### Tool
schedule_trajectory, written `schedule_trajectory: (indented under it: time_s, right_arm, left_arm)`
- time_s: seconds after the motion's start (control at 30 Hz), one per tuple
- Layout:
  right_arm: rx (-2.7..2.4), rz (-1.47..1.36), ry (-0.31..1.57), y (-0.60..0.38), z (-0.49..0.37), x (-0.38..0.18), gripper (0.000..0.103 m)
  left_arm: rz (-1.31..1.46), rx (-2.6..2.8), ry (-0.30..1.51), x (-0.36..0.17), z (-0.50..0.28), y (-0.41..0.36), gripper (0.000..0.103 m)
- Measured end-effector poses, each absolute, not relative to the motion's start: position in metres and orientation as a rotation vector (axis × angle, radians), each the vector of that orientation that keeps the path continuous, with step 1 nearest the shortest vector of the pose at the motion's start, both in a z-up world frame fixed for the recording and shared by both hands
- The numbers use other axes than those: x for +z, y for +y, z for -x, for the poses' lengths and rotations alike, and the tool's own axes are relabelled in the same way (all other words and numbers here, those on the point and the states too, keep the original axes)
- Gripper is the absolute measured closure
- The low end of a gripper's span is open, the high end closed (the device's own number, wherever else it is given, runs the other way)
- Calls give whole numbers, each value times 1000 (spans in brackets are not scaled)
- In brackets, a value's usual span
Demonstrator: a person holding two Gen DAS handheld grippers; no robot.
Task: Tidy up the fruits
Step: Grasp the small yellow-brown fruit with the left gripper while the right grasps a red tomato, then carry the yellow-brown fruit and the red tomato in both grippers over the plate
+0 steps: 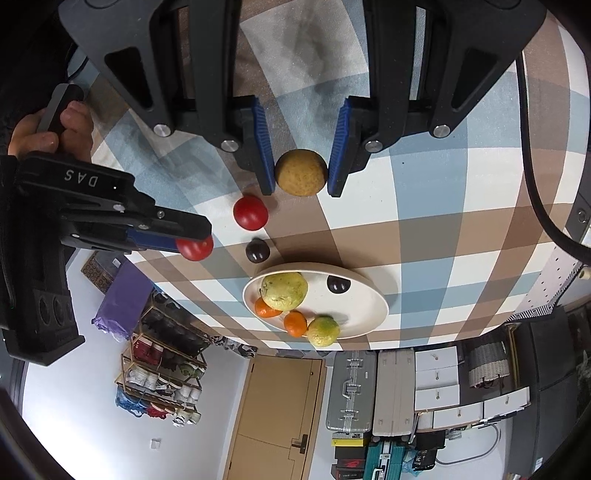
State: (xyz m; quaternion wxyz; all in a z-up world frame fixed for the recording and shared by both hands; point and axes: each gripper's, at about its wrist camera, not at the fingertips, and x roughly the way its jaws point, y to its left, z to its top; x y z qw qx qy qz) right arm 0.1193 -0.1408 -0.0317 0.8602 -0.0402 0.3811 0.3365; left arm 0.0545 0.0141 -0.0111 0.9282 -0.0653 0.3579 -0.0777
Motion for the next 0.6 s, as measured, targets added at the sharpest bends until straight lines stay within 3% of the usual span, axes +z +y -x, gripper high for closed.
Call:
schedule_trajectory:
  time_s: [0.6]
  right_arm:
    - [718, 43, 751, -164, -166, -22, 70]
  left_arm:
    - [147, -85, 682, 7, -102, 19, 77]
